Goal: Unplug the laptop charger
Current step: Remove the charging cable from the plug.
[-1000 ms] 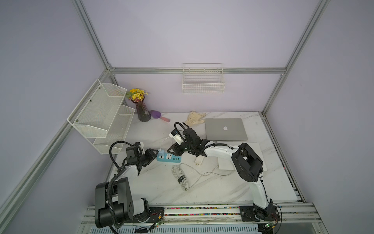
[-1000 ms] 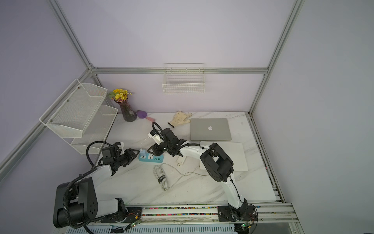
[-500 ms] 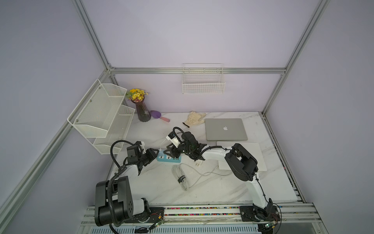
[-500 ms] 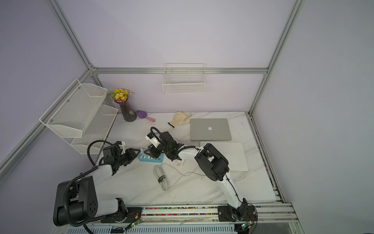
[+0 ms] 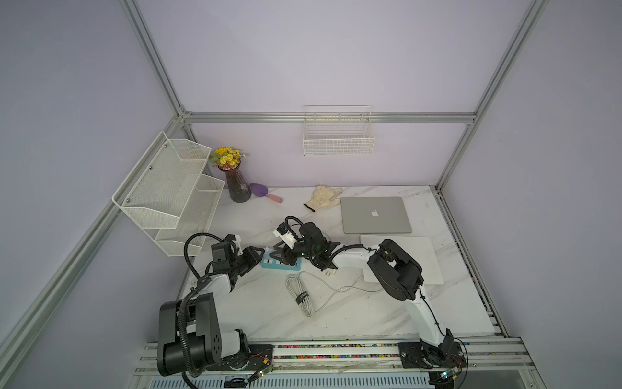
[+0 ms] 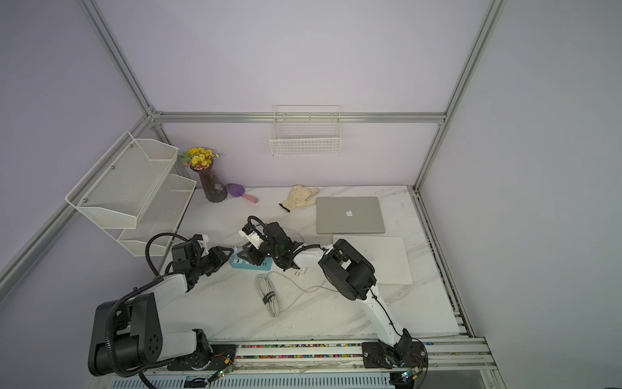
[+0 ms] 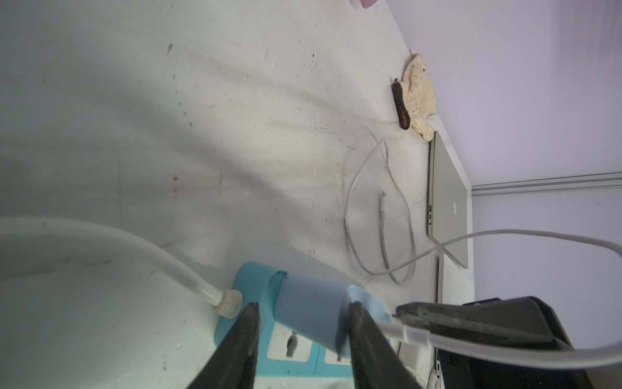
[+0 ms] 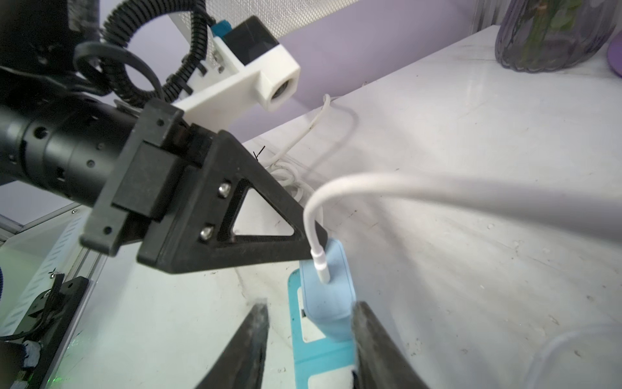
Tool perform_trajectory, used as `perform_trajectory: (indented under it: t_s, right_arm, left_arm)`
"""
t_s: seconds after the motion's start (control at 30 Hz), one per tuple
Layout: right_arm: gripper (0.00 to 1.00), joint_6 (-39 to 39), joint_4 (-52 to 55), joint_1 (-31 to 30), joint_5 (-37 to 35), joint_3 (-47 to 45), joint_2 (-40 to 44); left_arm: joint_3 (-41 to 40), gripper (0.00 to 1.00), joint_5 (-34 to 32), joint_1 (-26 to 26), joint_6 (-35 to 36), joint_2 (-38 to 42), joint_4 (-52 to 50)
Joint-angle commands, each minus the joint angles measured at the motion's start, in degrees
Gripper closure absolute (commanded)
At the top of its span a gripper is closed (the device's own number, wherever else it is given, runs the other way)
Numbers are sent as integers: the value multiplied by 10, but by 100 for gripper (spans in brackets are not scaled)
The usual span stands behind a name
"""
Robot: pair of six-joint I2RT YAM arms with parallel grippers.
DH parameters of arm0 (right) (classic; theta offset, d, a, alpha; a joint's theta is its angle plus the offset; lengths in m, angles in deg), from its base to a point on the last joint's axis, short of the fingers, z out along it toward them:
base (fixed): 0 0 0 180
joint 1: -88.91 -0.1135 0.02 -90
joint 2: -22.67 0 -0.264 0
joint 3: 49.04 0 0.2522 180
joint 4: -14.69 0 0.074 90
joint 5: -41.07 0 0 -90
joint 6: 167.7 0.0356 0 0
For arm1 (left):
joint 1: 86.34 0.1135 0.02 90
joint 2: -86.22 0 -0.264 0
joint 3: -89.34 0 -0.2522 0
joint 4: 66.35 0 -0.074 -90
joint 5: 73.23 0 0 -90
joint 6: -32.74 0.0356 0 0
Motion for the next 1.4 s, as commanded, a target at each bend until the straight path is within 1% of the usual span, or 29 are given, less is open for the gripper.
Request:
perform_trajectory:
  t_s: [0.0,0.1,0.33,0.4,0.43,0.53,0.6,0.67,0.93,1.37]
  right_arm:
    - [57,-18,-27,-5,9,31,-19]
    - [62,-19,-29,-6,10,43,-30]
    - [78,-25,-6,-8,18,75,-51]
    - [80,-24,-6,-9,19,76,-54]
    - [85,-24,-6,-9,22,78,-55]
    - [92,-24,-8,-10,22,77,-54]
    - [94,-26,-5,-10,22,80,-54]
    - [100,-29,-5,-11,24,80,-53]
    - [100,-39,-21,-14,6,76,-45]
    - [100,-90,-36,-18,-7,59,-17]
  left_arm:
    - [-22,56,-40,-3,23,-14,-43]
    - [-24,56,-39,-3,23,-15,-40]
    - [-23,57,-41,-4,26,-15,-41]
    - [-25,57,-41,-3,27,-16,-39]
    - [-24,58,-41,-3,27,-16,-41]
    - [-24,59,-40,-4,28,-18,-41]
    - [-23,59,-39,-4,27,-20,-42]
    - [-21,60,-39,-4,26,-21,-50]
    - [-32,61,-69,-12,24,14,-71]
    - [-18,63,-90,-36,35,-8,-83]
